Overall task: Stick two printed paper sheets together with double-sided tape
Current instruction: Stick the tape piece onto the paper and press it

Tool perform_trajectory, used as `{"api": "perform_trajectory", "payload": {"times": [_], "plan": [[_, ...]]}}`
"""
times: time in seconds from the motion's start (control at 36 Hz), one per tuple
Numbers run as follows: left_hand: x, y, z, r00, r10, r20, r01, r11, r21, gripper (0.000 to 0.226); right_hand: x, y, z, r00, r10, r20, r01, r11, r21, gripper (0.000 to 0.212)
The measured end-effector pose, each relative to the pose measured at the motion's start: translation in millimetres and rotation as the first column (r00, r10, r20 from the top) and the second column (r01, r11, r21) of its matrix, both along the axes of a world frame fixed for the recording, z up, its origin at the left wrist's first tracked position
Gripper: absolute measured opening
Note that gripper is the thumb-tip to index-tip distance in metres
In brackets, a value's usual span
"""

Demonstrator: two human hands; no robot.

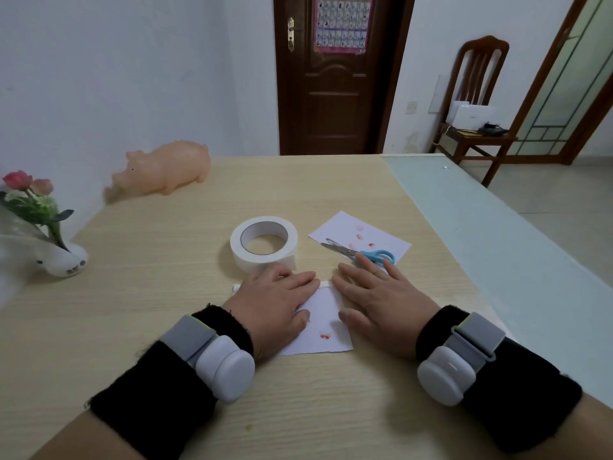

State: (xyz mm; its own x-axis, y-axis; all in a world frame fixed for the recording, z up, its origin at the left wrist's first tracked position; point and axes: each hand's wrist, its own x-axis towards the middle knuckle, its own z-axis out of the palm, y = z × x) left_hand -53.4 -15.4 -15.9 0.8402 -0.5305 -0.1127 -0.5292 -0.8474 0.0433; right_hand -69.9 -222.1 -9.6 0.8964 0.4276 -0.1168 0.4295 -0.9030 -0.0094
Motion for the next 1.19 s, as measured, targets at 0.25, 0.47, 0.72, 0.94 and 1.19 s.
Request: {"api": "perform_trajectory", "payload": {"times": [0.25,0.47,0.72,0.94,1.19], "plan": [[1.3,2.5,-2.4,0.999,0.002,-0.036,-0.002,1.0,0.005,0.06,0.9,-1.9,-0.8,1.0,-0.015,-0.006,0.015,1.0,0.01,0.094],[1.6,2.2,-1.3,0.998,0.005,-0.058,-0.004,1.0,0.008,0.055,1.1,-2.0,0.0,1.0,-0.021,-0.001,0.021,1.0,0.023,0.093],[1.3,2.0,-1.5,0.998,0.018,-0.066,-0.018,1.0,0.006,0.07,0.0,1.4,-1.1,1.0,-0.01,0.004,0.01,0.999,0.037,0.09],[2.3,1.8,-0.9,0.996,0.022,-0.082,-0.021,1.0,0.014,0.064,1.1,-2.0,-0.9,0.999,-0.033,0.014,0.032,0.998,0.056,0.092],[3.7,1.7,0.2,0.996,0.027,-0.081,-0.03,0.998,-0.046,0.06,2.1,-2.6,-1.8,0.999,-0.05,0.014,0.049,0.997,0.068,0.092]]}}
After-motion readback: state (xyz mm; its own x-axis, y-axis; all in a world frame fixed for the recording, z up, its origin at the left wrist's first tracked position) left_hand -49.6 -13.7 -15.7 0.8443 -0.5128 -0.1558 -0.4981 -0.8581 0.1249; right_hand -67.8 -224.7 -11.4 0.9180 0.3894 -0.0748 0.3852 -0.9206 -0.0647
